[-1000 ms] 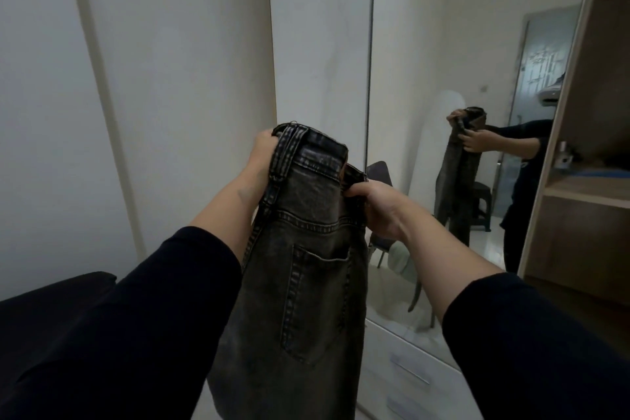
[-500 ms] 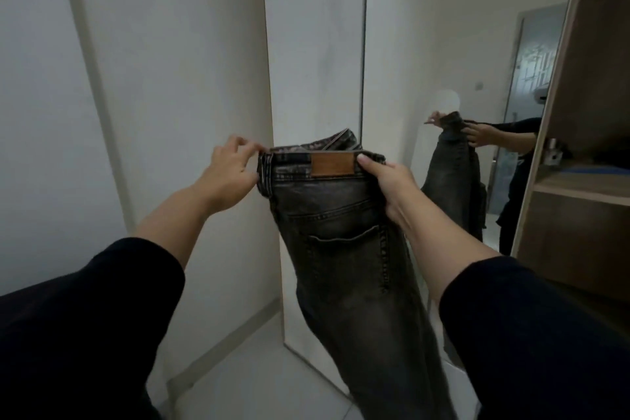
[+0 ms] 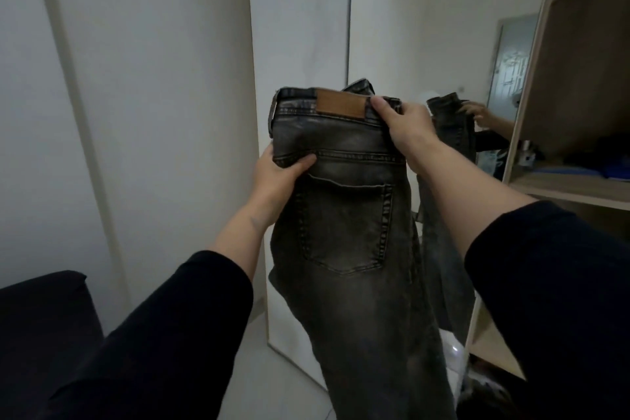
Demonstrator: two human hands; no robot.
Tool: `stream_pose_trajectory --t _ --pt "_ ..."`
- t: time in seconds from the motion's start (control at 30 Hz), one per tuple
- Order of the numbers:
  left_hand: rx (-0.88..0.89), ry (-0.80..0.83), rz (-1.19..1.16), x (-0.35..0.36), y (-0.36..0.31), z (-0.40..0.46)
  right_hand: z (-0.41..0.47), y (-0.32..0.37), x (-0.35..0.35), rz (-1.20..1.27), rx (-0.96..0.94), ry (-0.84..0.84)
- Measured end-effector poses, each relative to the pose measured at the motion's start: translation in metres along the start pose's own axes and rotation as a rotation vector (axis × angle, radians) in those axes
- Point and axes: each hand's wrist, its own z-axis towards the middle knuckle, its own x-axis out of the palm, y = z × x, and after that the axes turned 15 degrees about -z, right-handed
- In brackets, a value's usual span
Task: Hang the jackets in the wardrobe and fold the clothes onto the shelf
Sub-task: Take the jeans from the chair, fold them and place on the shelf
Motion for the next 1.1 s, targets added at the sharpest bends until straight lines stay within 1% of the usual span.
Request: stream_pose_trajectory --t 0.03,0.1,0.17,0.2,0.23,0.3,0.37,0.43,0.47,0.53,0.57,0.67,0.77,0.83,0.9,0.93,1.0,1.1 --pt "-0.039 0.019 -0.046 0.002 -0.006 0.005 0.001 0.002 -0.005 0.04 0.0 -0.005" --pt "-0.174 0.136 -0.132 0.001 -0.013 0.014 0.002 0.005 -0.013 0.126 0.002 0.01" --pt "-0.267 0.243 -0.069 -0.001 -0.016 0.015 0.004 0.003 -0.014 0.143 0.0 0.012" --pt "-0.274 0.241 -0.03 -0.001 -0.017 0.013 0.004 0.002 -0.012 0.149 -0.009 0.009" --pt "-0.264 0.205 -0.011 -0.002 -0.018 0.011 0.004 0.002 -0.009 0.142 -0.024 0.006" --pt "-0.235 0.132 -0.034 -0.002 -0.022 0.007 0.003 0.003 -0.002 0.116 -0.049 0.0" --pt "-0.182 0.093 -0.054 -0.001 -0.027 0.007 0.003 0.008 0.002 0.126 -0.066 -0.019" --pt "-0.113 0.032 -0.067 0.002 -0.033 0.009 0.003 0.011 0.005 0.169 -0.051 0.006" --pt "-0.079 -0.007 -0.074 0.004 -0.036 0.01 0.002 0.011 0.006 0.235 -0.031 0.051" --pt "-0.011 -0.072 -0.075 0.006 -0.042 0.014 -0.006 0.005 0.009 0.406 0.041 0.197" --pt "0.021 -0.09 -0.064 0.006 -0.044 0.016 -0.014 -0.001 0.011 0.447 0.078 0.275" --pt "0.081 -0.117 -0.002 0.004 -0.051 0.024 -0.037 -0.029 0.022 0.427 0.17 0.501" --pt "0.123 -0.163 0.028 -0.004 -0.055 0.029 -0.053 -0.057 0.032 0.471 0.242 0.81" --pt "0.14 -0.181 0.022 -0.01 -0.06 0.032 -0.063 -0.078 0.046 0.358 0.24 0.975" --pt "0.168 -0.177 0.026 -0.014 -0.068 0.036 -0.077 -0.09 0.065 0.213 0.242 1.034" --pt "0.187 -0.172 0.035 -0.015 -0.073 0.038 -0.082 -0.095 0.075 0.192 0.252 1.038" --pt "0.222 -0.169 0.05 -0.017 -0.084 0.043 -0.092 -0.095 0.091 0.205 0.27 1.034" --pt "0.263 -0.196 0.059 -0.023 -0.095 0.053 -0.096 -0.084 0.106 0.215 0.271 0.959"
